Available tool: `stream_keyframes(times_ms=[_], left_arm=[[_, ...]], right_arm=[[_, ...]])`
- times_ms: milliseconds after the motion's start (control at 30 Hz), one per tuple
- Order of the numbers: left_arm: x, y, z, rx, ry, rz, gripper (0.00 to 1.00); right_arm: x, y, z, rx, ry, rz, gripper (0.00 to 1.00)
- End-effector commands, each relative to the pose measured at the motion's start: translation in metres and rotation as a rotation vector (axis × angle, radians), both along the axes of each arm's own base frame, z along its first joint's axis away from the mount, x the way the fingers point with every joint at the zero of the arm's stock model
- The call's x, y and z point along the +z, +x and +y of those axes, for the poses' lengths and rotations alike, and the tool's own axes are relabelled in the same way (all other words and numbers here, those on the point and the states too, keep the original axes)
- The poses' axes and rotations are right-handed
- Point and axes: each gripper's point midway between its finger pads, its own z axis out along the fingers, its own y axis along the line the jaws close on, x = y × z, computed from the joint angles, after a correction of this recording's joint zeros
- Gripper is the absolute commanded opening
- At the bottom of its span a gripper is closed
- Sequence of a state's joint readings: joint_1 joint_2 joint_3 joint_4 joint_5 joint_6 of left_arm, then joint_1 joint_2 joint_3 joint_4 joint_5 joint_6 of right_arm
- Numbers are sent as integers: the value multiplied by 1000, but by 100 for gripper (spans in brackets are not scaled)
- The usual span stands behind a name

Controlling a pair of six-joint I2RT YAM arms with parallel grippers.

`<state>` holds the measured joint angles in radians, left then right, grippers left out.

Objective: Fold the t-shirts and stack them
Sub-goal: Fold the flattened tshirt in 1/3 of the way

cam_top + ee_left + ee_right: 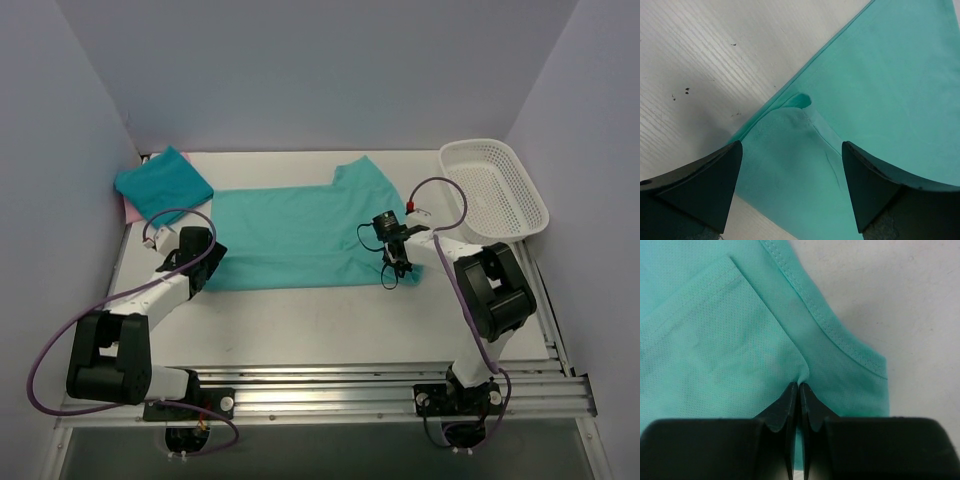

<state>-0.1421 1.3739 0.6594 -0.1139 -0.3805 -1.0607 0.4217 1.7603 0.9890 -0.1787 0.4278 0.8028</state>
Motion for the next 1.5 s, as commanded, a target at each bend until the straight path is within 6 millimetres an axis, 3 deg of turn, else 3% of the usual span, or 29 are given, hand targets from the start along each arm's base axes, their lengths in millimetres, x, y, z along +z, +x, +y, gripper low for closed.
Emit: stream_keyframes(times_ms=[0, 233, 500, 633, 900, 1300, 1400, 1433, 1467], left_arm=[[12, 13, 3, 5, 10, -52, 89], [11, 13, 2, 2, 9, -48, 89], [13, 12, 2, 3, 10, -53, 89], [13, 12, 3, 5, 12, -53, 89], [10, 12, 8, 17, 28, -44, 89], [10, 13, 13, 26, 27, -46, 89], [10, 13, 12, 23, 26, -47, 89], [11, 14, 12, 20, 25, -48, 89], [11, 14, 12, 21, 24, -50, 89]], right_arm=[[-8, -9, -11, -11, -27, 46, 0], [0, -9, -14, -23, -41, 38, 0], [41, 9, -16, -32, -70, -26, 0], [44, 17, -16, -30, -101, -9, 0], [30, 25, -25, -54, -137, 25, 0], [1, 11, -61, -138, -183, 114, 1], [-1, 10, -62, -140, -178, 118, 26], [2, 11, -62, -139, -176, 110, 45], [3, 11, -62, -140, -172, 106, 51]])
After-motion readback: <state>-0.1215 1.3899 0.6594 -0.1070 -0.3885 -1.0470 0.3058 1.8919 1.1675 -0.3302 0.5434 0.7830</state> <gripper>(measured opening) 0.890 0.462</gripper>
